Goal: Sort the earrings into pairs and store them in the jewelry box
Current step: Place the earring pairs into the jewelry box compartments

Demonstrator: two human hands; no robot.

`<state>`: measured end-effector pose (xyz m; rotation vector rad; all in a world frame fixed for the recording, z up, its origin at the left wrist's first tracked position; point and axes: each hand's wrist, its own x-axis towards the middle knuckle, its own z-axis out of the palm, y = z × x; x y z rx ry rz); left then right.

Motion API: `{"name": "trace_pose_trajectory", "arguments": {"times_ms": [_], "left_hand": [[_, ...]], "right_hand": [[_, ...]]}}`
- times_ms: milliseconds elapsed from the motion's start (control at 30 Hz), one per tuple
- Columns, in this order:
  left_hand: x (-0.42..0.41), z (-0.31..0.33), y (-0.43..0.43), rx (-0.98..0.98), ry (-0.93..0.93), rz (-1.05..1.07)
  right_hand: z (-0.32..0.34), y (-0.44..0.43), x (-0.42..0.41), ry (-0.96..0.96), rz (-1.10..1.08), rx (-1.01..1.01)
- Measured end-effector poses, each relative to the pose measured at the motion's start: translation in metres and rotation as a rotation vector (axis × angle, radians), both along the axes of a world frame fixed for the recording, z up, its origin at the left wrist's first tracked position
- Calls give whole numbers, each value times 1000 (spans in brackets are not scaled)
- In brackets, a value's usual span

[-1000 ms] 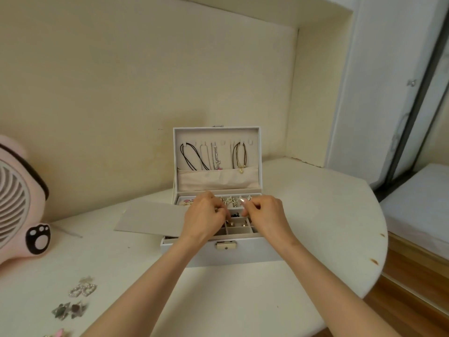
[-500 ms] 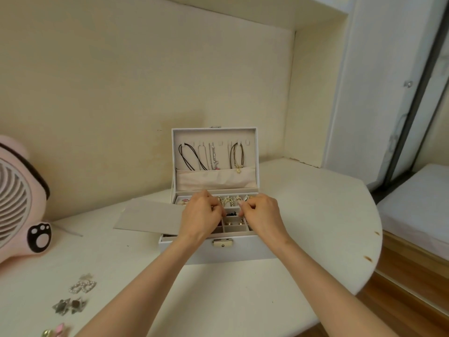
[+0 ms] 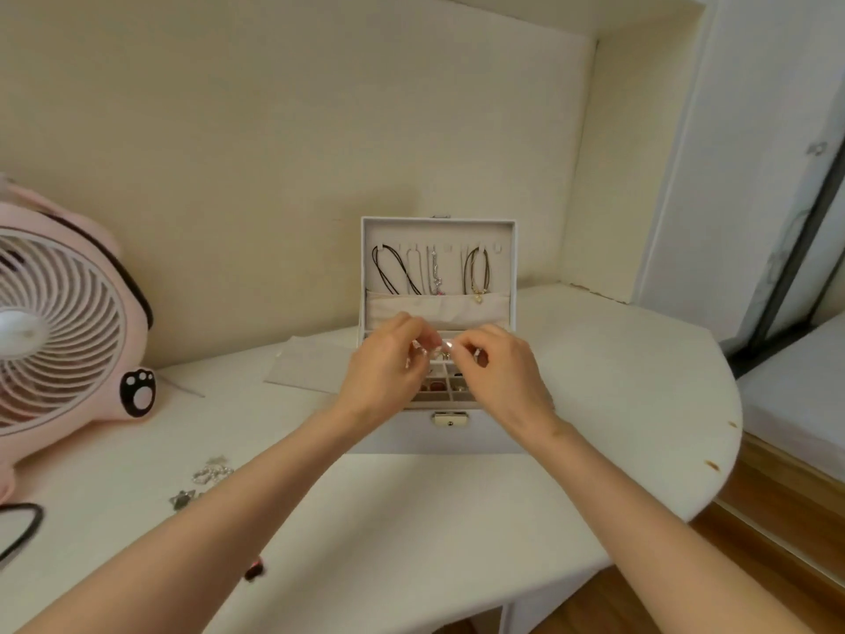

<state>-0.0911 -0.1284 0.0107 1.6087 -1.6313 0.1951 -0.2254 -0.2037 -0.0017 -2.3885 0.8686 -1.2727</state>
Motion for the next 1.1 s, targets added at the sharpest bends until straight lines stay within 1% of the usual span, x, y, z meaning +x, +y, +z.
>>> {"name": "trace_pose_trajectory", "arguments": {"times_ms": [67,133,267,367,433,500,600,700,833,900,1100], "left_hand": [[13,5,27,20,-14,14],[32,5,53,96,-30,79],[80,1,92,281,-97,242],[110,-3,111,420,-122,368],[125,-5,120,541,-144,424],[136,-10,124,621,-157,458],[149,-18,127,694,-132,491],[157,-27,127,805,-108,485],[160,-34,125,795,-38,470],[158,-36,125,784,-37,469],[150,-33,125,738,-10,436]], "right_hand": [[1,22,9,-22,113,-45],[-2,41,22,11,236,-45],[-16,74,56,150,462,56],[-26,90,86,260,546,123],[-33,97,106,329,544,162],[-38,99,126,385,526,199],[-40,101,149,398,495,280],[-41,103,163,390,510,373],[-42,104,174,425,494,367],[-44,107,178,443,476,347],[-50,102,178,346,467,357]]}}
